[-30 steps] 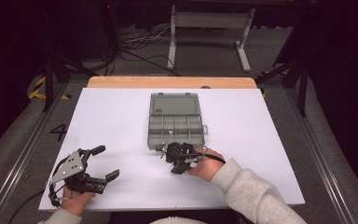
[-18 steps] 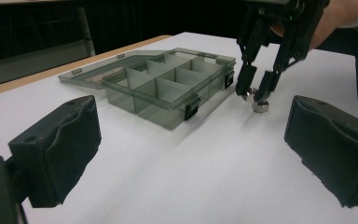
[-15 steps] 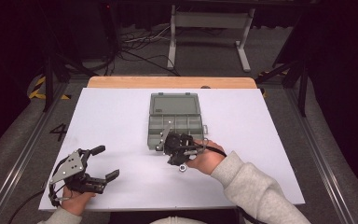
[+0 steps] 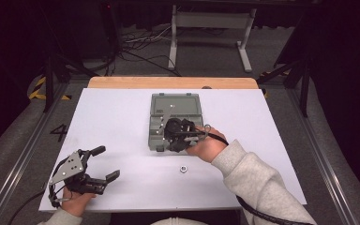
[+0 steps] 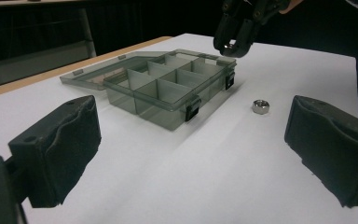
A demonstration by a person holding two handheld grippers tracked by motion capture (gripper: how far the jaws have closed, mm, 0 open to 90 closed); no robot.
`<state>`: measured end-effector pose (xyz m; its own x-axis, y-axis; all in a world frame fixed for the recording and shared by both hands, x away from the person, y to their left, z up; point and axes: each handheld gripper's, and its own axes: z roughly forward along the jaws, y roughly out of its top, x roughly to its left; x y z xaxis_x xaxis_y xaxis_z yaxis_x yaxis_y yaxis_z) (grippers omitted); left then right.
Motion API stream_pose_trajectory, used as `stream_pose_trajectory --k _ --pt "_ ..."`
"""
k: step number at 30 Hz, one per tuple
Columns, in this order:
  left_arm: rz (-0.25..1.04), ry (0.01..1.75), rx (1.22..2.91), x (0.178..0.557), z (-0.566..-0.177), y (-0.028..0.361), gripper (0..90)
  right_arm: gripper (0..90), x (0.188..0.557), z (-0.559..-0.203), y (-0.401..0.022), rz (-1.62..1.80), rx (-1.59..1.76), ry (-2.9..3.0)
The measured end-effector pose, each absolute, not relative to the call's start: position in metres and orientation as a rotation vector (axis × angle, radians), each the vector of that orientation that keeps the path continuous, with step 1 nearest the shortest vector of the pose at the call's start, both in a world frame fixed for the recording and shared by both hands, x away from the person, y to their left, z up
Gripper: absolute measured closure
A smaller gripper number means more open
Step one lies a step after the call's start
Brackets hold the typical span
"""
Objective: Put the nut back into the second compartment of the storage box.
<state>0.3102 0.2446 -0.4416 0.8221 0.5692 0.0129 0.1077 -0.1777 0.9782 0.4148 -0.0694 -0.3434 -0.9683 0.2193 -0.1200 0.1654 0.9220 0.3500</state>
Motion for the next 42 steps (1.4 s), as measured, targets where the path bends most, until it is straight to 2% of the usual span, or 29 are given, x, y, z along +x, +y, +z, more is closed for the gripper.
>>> stream_pose_trajectory --k 25,42 --pt "0.44 0.533 1.715 0.31 -0.441 0.247 4.2 69.8 0.476 -0.324 -0.065 0.644 0.486 2.786" --pt "0.441 0.53 1.718 0.31 -0.442 0.247 4.2 69.7 0.518 -0.341 -0.066 0.631 0.62 2.711"
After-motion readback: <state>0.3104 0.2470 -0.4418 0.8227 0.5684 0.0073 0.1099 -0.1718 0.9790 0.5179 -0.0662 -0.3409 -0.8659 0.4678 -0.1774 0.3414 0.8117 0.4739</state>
